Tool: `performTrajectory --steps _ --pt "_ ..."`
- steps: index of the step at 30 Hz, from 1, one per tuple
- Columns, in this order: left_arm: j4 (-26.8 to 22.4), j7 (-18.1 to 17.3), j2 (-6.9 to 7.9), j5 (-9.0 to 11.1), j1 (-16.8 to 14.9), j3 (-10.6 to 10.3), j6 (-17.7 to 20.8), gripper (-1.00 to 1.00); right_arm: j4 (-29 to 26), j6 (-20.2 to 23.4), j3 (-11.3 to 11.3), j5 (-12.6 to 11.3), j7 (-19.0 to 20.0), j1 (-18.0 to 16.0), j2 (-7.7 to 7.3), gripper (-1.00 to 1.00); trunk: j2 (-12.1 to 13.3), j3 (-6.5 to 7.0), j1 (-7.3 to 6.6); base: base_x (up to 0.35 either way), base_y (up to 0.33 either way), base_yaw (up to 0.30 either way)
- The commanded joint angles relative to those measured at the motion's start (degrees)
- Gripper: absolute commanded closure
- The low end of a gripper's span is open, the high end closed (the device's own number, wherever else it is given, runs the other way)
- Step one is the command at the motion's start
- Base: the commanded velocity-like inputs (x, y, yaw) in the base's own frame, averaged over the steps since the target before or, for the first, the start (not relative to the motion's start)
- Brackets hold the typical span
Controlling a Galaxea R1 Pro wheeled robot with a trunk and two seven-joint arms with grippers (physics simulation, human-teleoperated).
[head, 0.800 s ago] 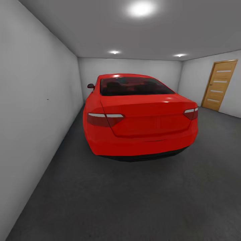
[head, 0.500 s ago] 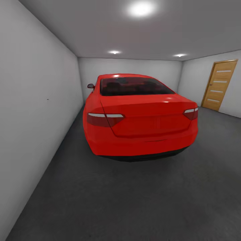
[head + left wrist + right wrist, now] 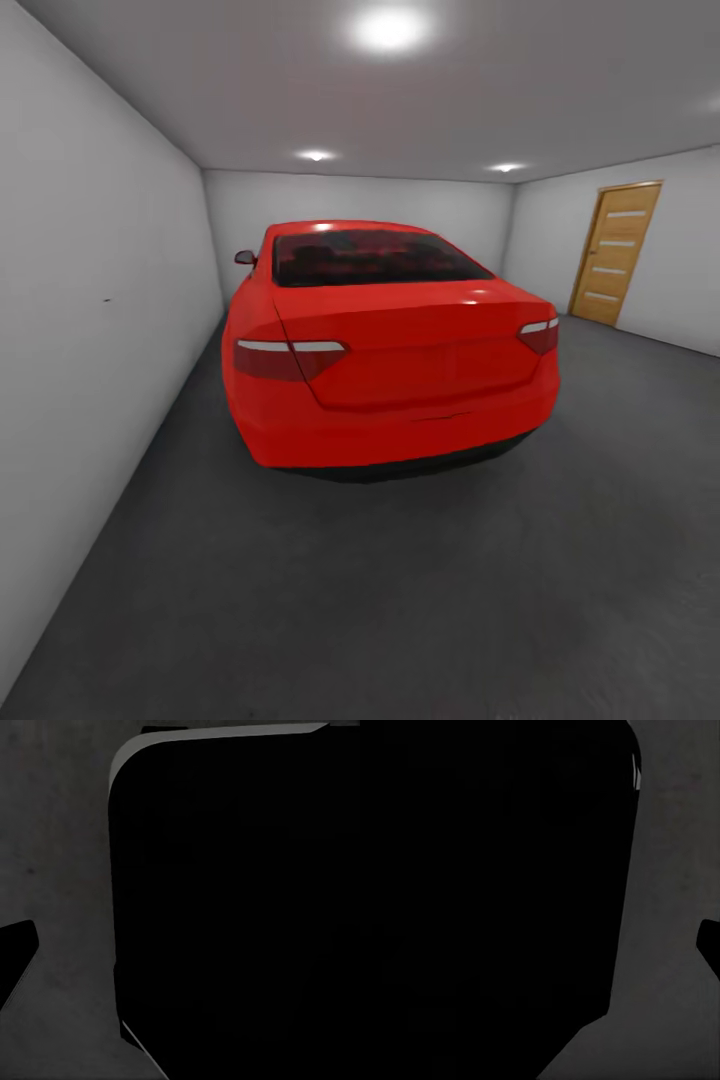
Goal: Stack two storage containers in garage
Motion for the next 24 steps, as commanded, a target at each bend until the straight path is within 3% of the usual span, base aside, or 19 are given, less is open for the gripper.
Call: performTrajectory --steps 1,11,12,24 --pt "-0.01 0.02 0.00 0.03 -0.01 0.04 -0.08 -1.00 -0.03 0.04 0.80 -0.88 0.06 -0.01 0.01 -1.00 -0.02 -0.04 0.00 0.000 0.000 -0.278" --pt "-0.01 0.02 0.00 0.04 -0.01 0.11 -0.08 -1.00 -0.03 0.01 4.03 -3.16 0.05 -0.01 0.03 -1.00 -0.02 -0.04 0.00 0.000 0.000 -0.281" --pt "-0.01 0.02 0.00 0.04 -0.01 0.12 -0.08 -1.00 -0.03 -0.01 20.51 -3.16 0.02 -0.01 0.03 -1.00 -0.02 -0.04 0.00 0.000 0.000 -0.282" --pt "-0.01 0.00 0.00 0.03 -0.01 0.06 -0.08 -1.00 -0.03 -0.03 20.51 -3.17 -0.02 -0.01 0.02 -1.00 -0.02 -0.04 0.00 0.000 0.000 -0.282"
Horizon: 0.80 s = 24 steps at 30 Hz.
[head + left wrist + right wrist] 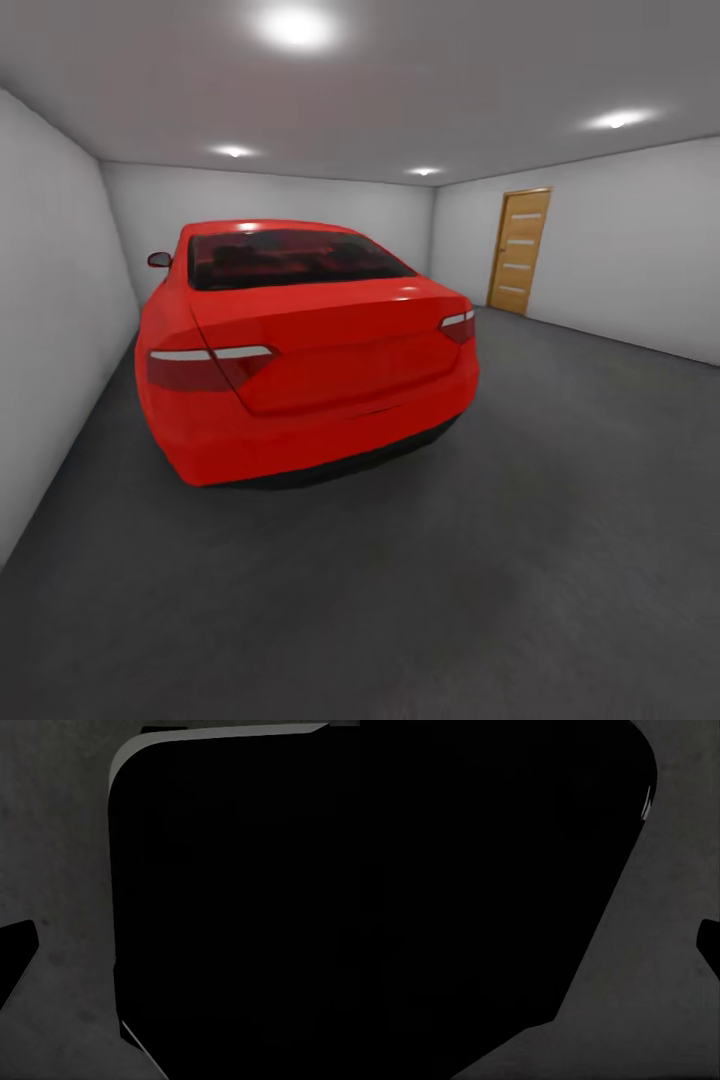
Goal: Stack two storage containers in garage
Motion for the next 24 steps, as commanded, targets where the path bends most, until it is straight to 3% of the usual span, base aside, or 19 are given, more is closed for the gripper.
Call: performTrajectory --steps 1,24 --pt "-0.01 0.01 0.00 0.03 -0.01 0.03 -0.08 -1.00 -0.03 0.02 0.48 -0.62 0.05 -0.01 0.00 -1.00 -0.02 -0.04 0.00 0.000 0.000 -0.282" --pt "-0.09 -0.28 0.00 -0.34 -0.01 -0.55 -0.51 -1.00 -0.03 0.02 0.57 -0.63 0.04 -0.01 0.01 -1.00 -0.02 -0.04 0.00 0.000 0.000 -0.282"
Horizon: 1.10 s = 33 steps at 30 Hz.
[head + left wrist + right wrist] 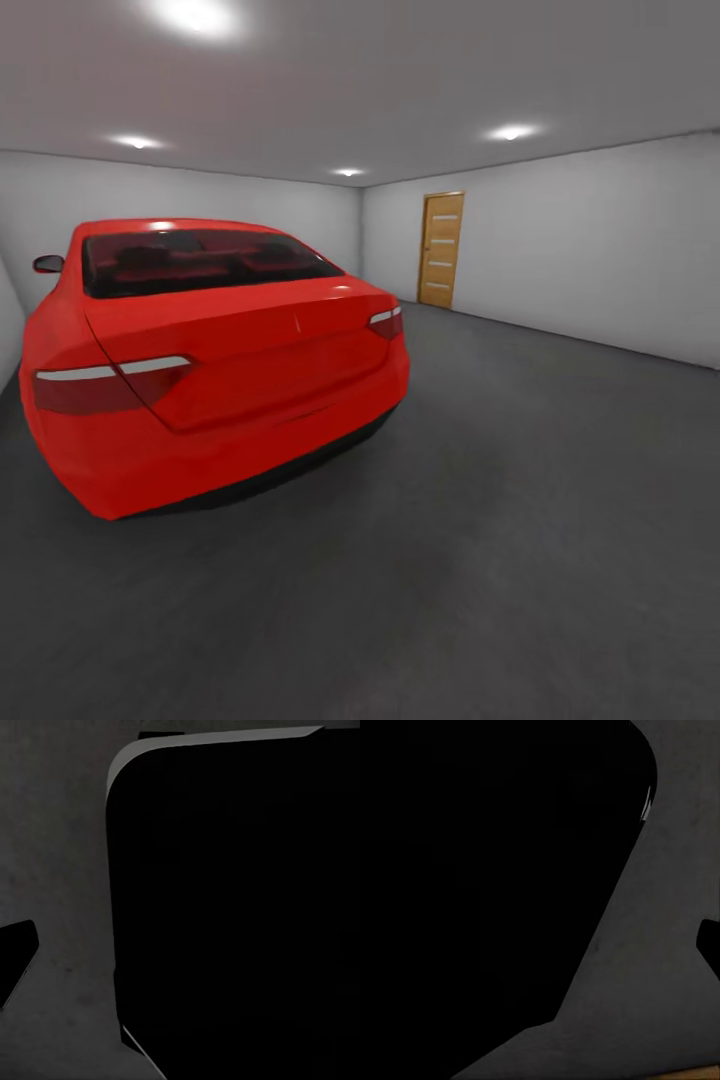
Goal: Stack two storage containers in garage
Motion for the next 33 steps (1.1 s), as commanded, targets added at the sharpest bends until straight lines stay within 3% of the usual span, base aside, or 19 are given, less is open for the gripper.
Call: performTrajectory --steps 1,33 --pt "0.02 -0.02 0.01 -0.04 -0.01 -0.02 -0.12 -1.00 -0.03 0.02 0.48 -0.59 0.05 -0.01 0.00 -1.00 -0.02 -0.04 0.00 0.000 0.000 -0.282" --pt "0.07 -0.03 0.01 0.37 -0.01 0.47 -0.12 -1.00 -0.03 0.02 0.50 -0.63 0.06 -0.01 0.00 -1.00 -0.02 -0.04 0.00 0.000 0.000 -0.282"
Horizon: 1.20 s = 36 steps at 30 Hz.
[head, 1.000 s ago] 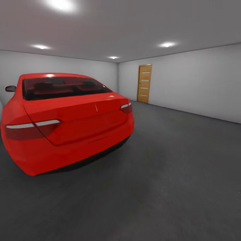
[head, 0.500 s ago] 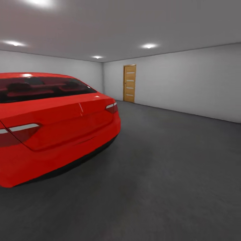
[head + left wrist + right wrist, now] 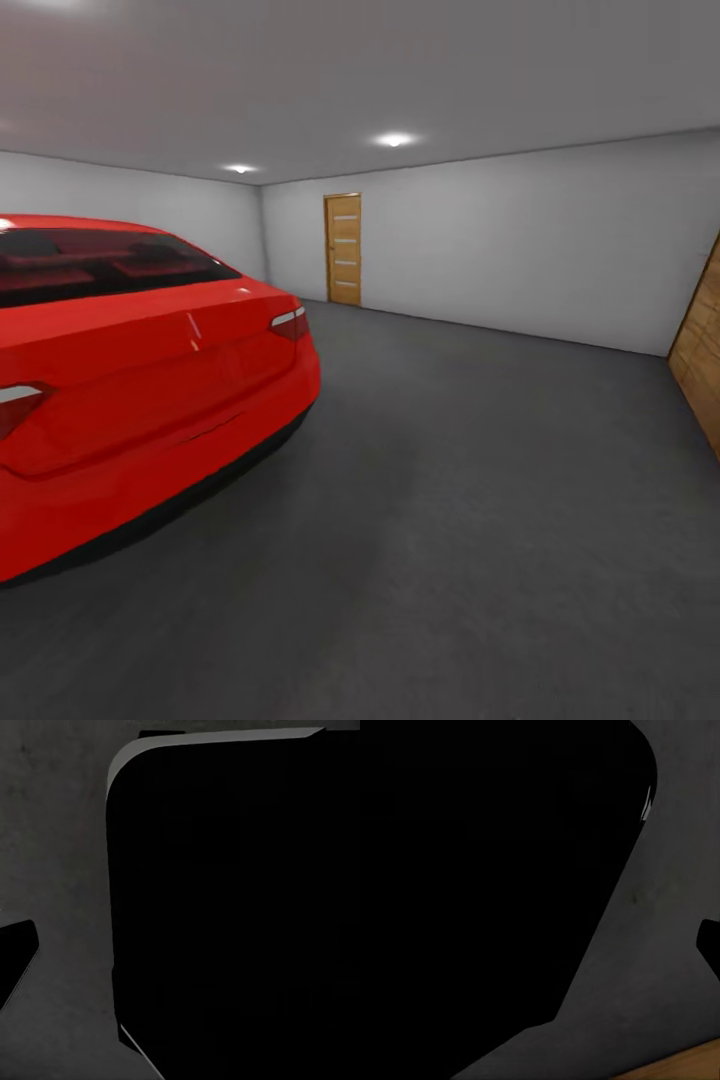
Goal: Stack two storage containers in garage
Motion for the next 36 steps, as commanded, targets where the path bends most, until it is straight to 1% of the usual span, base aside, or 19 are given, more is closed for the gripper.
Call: performTrajectory --steps 1,8,16,36 --pt "-0.01 -0.02 0.01 0.03 -0.01 0.03 -0.12 -1.00 -0.03 0.02 0.49 -0.60 0.05 -0.01 0.00 -1.00 -0.02 -0.04 0.00 0.000 0.000 -0.282" --pt "0.00 -0.03 0.01 0.03 -0.01 0.03 -0.13 -1.00 -0.03 0.02 0.52 -0.60 0.04 -0.01 0.00 -1.00 -0.02 -0.04 0.00 0.043 0.000 -0.282" --pt "0.00 -0.04 0.01 0.03 -0.01 0.03 -0.12 -1.00 -0.03 0.02 0.52 -0.60 0.04 -0.01 0.00 -1.00 -0.02 -0.04 0.00 0.287 0.000 -0.248" --pt "0.02 -0.04 0.01 0.03 -0.01 0.05 -0.12 -1.00 -0.03 0.02 0.64 -0.52 -0.23 -0.01 0.00 -1.00 -0.02 -0.04 0.00 0.321 0.000 -0.014"
